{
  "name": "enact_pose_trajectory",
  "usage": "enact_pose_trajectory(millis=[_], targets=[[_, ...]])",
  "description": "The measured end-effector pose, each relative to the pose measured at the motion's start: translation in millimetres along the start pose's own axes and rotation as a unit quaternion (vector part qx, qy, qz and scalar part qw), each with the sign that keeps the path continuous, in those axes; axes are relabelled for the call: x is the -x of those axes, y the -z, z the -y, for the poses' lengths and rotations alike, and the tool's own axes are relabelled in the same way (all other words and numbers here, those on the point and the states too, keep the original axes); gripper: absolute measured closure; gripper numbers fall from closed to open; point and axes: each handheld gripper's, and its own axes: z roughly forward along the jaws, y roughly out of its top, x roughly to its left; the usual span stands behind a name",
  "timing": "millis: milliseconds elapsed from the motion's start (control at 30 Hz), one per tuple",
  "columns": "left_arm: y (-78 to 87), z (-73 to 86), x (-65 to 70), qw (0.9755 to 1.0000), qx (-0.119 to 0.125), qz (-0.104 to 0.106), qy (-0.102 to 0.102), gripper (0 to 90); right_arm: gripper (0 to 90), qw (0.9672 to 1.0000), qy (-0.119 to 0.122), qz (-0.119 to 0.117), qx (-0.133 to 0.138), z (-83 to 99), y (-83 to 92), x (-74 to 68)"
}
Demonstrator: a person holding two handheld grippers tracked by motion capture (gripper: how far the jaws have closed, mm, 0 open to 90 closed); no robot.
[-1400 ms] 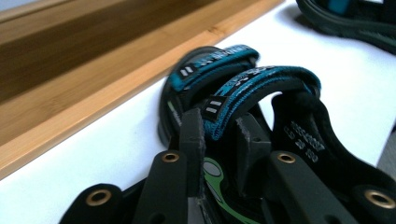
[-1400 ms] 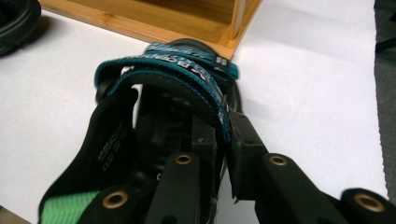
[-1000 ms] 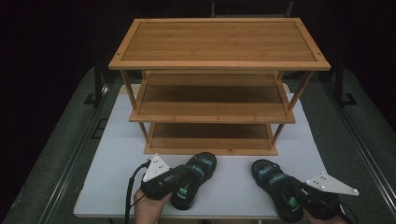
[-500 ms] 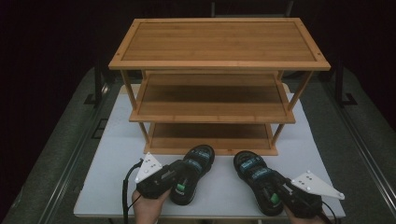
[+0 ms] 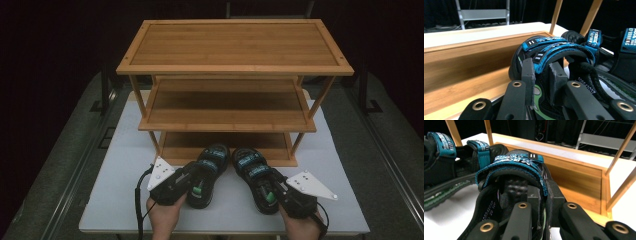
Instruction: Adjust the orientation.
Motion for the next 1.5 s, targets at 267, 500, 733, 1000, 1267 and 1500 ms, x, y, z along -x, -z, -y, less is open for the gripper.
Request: enact_pose_trajectory(millis=[267,500,733,1000,1267,1500], targets=[[-4.0,-3.7,-1.8,0.9996,0.018,-0.020,0.001,77.4,82.8,0.9996,-0.013,0.020,0.016,-7.2,-13.8,-7.4],[-12.4,-4.6,0.2,0.9992,0.023,-0.032,-0.001,77.4,82.8,0.9990,-0.023,0.031,0.021,-11.3,-24.7,-8.1],[-17.6,-4.6,1.5,0.9987,0.030,-0.040,0.004,77.4,82.7,0.9983,-0.036,0.038,0.027,-10.3,-30.5,-8.0],[-23.7,-5.1,5.9,0.9975,0.045,-0.055,0.005,77.3,82.6,0.9976,-0.038,0.047,0.033,-12.0,-35.3,-9.8],[-36.2,-5.4,9.9,0.9953,0.064,-0.071,0.018,77.2,82.6,0.9960,-0.053,0.058,0.041,-14.5,-44.8,-10.0],[-47.1,-4.0,10.1,0.9951,0.060,-0.077,0.019,77.1,82.4,0.9953,-0.057,0.066,0.042,-16.0,-54.0,-13.0]])
